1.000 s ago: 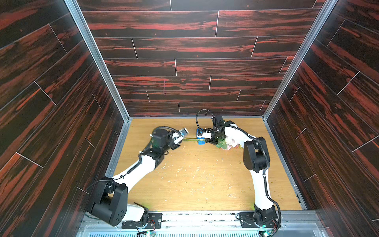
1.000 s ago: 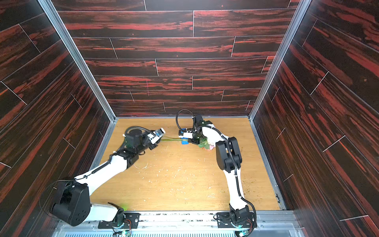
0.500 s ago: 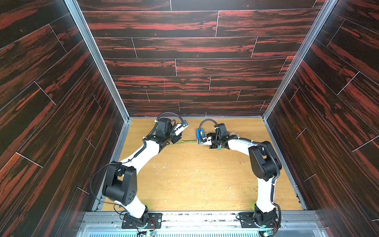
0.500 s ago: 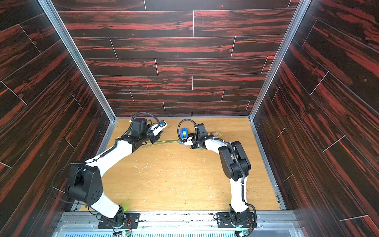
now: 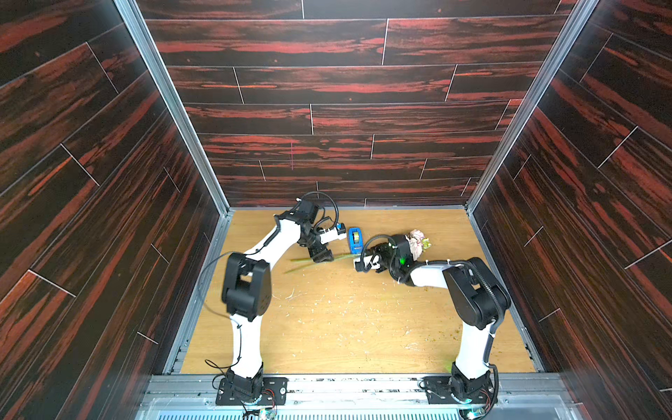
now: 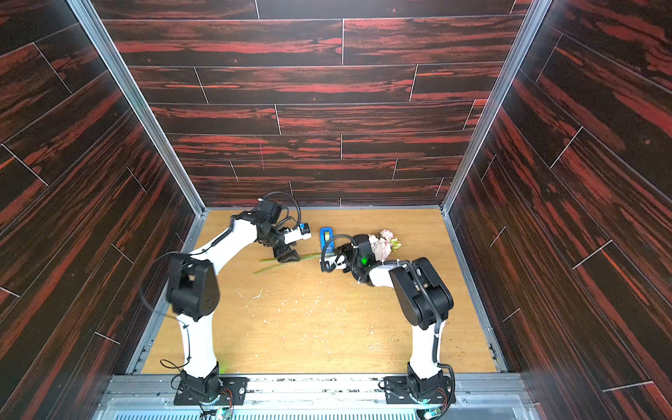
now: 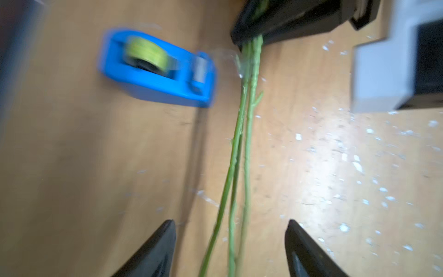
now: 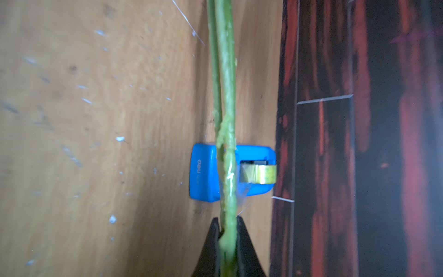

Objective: Wrap bouquets with tape
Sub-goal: Wrap the tape around the bouquet.

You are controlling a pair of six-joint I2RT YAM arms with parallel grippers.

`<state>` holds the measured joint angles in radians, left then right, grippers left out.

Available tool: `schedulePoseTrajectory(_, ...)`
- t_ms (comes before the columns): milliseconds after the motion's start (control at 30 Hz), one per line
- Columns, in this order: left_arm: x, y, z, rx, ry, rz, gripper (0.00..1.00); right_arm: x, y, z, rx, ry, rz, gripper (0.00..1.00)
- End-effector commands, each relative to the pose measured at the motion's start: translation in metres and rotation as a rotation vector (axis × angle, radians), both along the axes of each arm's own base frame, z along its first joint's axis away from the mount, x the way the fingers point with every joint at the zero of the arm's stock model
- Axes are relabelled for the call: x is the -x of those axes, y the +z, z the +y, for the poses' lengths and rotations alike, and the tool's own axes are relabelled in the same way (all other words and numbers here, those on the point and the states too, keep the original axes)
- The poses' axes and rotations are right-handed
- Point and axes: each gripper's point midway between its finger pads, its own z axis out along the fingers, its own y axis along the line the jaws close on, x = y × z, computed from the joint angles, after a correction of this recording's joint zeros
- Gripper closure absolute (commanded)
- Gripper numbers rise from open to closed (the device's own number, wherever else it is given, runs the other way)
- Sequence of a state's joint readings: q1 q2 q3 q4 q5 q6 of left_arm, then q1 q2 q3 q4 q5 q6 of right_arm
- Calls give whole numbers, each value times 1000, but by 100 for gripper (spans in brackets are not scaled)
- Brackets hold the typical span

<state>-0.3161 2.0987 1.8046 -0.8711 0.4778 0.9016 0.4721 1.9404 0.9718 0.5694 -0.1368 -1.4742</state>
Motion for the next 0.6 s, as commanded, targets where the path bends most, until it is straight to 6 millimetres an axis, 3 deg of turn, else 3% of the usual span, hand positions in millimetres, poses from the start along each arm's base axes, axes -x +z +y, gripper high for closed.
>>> schedulePoseTrajectory(0,27,4,-10,41,-75,132,25,2,63,18,-69,75,-232,100)
schedulePoseTrajectory(167,26,-14,-16,11,-110,148,25,7,65,20,-70,90,-271,100)
schedulePoseTrajectory(400,1,-30,-25,-26,-102,64,27,16,69,25,-86,125,-302,100)
schedulePoseTrajectory(467,-1,-32,-29,-34,-113,56,37,18,69,25,-90,124,-299,100)
schedulePoseTrajectory(567,0,-36,-31,-29,-124,60,67,24,67,24,-96,120,-227,100)
